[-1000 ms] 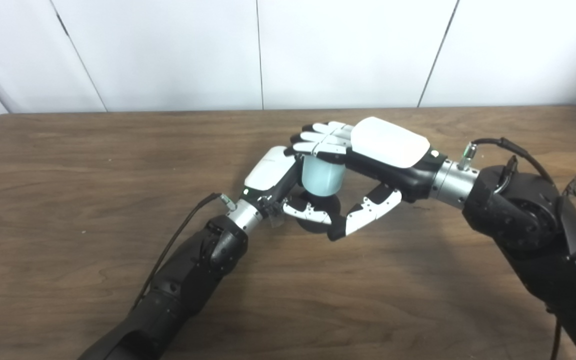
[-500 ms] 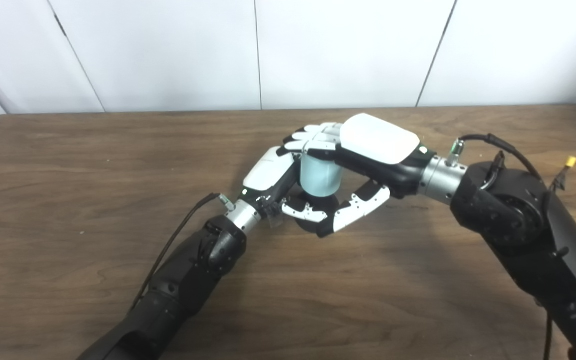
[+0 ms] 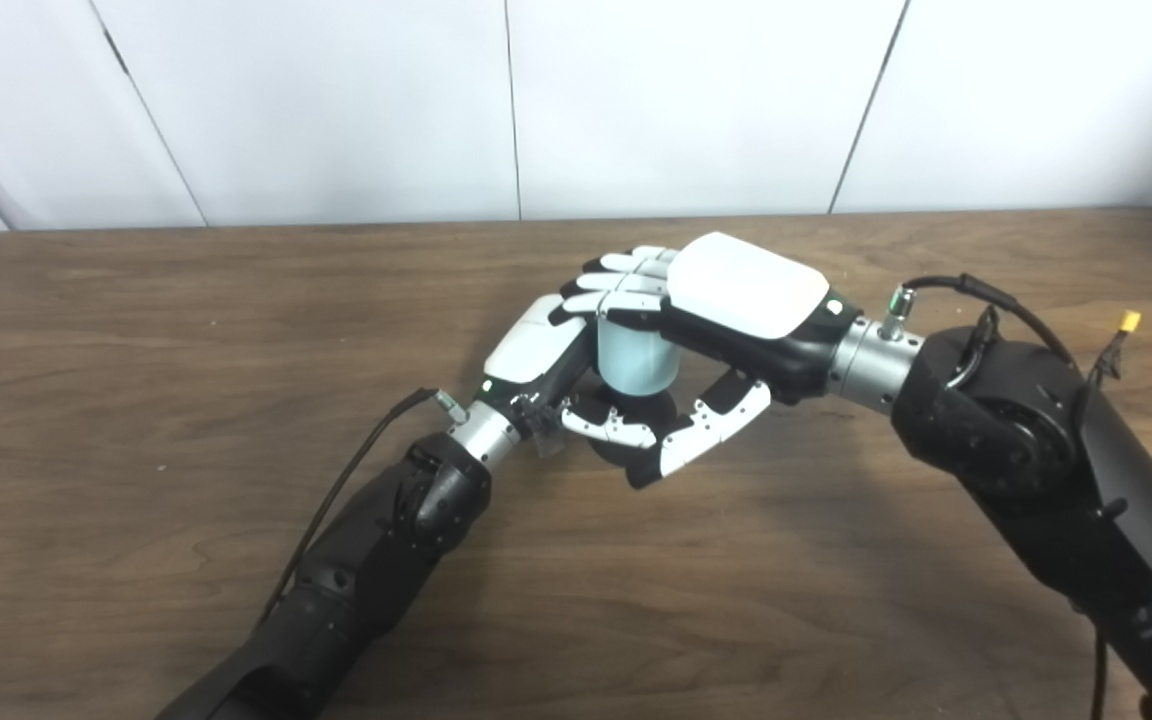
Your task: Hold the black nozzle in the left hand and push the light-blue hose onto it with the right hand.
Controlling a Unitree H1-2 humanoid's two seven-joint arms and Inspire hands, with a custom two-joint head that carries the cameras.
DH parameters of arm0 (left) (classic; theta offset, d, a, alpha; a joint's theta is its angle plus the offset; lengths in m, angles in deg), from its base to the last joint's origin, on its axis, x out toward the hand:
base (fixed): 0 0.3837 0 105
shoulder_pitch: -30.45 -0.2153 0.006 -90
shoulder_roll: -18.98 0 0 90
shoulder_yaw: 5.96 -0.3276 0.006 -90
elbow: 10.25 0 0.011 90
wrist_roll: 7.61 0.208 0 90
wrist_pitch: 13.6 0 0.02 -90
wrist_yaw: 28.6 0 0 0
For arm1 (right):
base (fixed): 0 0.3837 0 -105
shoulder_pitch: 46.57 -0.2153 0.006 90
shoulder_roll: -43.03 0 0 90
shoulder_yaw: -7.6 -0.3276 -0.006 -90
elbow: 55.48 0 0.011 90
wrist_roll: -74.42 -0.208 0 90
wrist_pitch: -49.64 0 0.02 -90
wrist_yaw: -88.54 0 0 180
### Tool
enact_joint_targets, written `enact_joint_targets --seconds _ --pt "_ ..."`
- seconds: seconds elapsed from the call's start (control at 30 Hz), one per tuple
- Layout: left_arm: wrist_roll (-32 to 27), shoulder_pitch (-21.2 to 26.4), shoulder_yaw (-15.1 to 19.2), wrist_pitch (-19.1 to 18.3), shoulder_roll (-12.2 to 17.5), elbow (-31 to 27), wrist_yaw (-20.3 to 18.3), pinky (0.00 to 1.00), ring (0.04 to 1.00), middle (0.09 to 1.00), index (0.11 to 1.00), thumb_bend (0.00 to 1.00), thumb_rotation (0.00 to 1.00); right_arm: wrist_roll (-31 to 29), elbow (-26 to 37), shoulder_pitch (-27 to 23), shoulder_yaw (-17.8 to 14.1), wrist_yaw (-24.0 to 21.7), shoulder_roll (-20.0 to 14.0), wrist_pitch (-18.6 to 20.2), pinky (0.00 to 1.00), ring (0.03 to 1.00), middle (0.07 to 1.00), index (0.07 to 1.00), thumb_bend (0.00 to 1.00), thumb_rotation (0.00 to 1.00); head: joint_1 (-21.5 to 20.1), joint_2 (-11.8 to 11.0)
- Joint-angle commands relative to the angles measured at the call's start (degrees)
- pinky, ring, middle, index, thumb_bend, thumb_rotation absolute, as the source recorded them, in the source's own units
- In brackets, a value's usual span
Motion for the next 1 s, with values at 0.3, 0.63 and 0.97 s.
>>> enact_joint_targets --seconds 0.3,0.63,0.97 --pt "1.04 -10.58 -2.11 -2.3 0.6 5.65 -2.05 0.33 0.399 0.44 0.5 0.5 0.0 -2.14 0.97 5.12 2.32 -7.24 -5.46 0.63 0.88 0.95 0.939 0.885 0.83 0.89 -0.2 0.25" --pt "0.99 -10.67 -1.91 -2.66 0.41 5.2 -2.21 0.35 0.404 0.442 0.5 0.5 0.0 -2.55 1.08 5.04 3.34 -7.46 -4.65 2.62 0.89 0.957 0.948 0.896 0.84 0.86 0.1 0.62" --pt "1.7 -10.75 -2.02 -2.75 0.41 5.03 -1.99 0.35 0.409 0.454 0.496 0.5 0.0 -1.21 -1.38 2.47 5.62 -7.22 -1.16 3.81 0.91 0.973 0.964 0.923 0.84 0.88 0.43 0.76"
